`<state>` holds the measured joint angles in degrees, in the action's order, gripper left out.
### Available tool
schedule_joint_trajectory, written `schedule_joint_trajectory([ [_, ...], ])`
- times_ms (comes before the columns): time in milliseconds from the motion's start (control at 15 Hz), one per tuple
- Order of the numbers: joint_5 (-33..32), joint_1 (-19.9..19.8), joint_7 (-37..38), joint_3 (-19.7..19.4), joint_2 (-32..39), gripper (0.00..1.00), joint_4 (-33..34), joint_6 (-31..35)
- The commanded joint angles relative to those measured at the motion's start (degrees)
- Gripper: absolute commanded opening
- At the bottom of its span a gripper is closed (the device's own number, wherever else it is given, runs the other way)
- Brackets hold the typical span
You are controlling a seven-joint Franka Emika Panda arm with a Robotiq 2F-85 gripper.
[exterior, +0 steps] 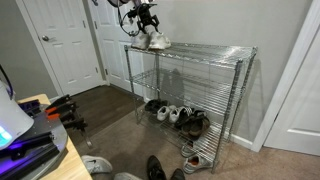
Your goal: Remove the sneakers from the first to the second shelf on the shoe rack
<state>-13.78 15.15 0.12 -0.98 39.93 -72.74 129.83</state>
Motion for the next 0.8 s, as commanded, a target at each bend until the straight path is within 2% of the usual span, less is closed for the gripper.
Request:
schedule_joint_trajectory([
  [0, -0.3, -0.7, 1.3, 0.5, -2.6, 1.00, -4.4, -1.3],
  [133, 1.1, -1.4, 0.3, 1.5, -2.5, 1.00, -5.0, -2.2],
  [333, 4.9, -3.2, -3.0, 4.5, -2.3, 1.00, -5.1, -7.2],
  [400, 5.9, -3.7, -3.7, 5.2, -2.4, 0.75, -5.1, -8.6],
  [467, 6.6, -4.1, -4.5, 5.8, -2.4, 0.73, -4.7, -10.0],
  [733, 8.2, -5.1, -5.2, 6.3, -2.5, 0.47, -3.7, -14.1],
])
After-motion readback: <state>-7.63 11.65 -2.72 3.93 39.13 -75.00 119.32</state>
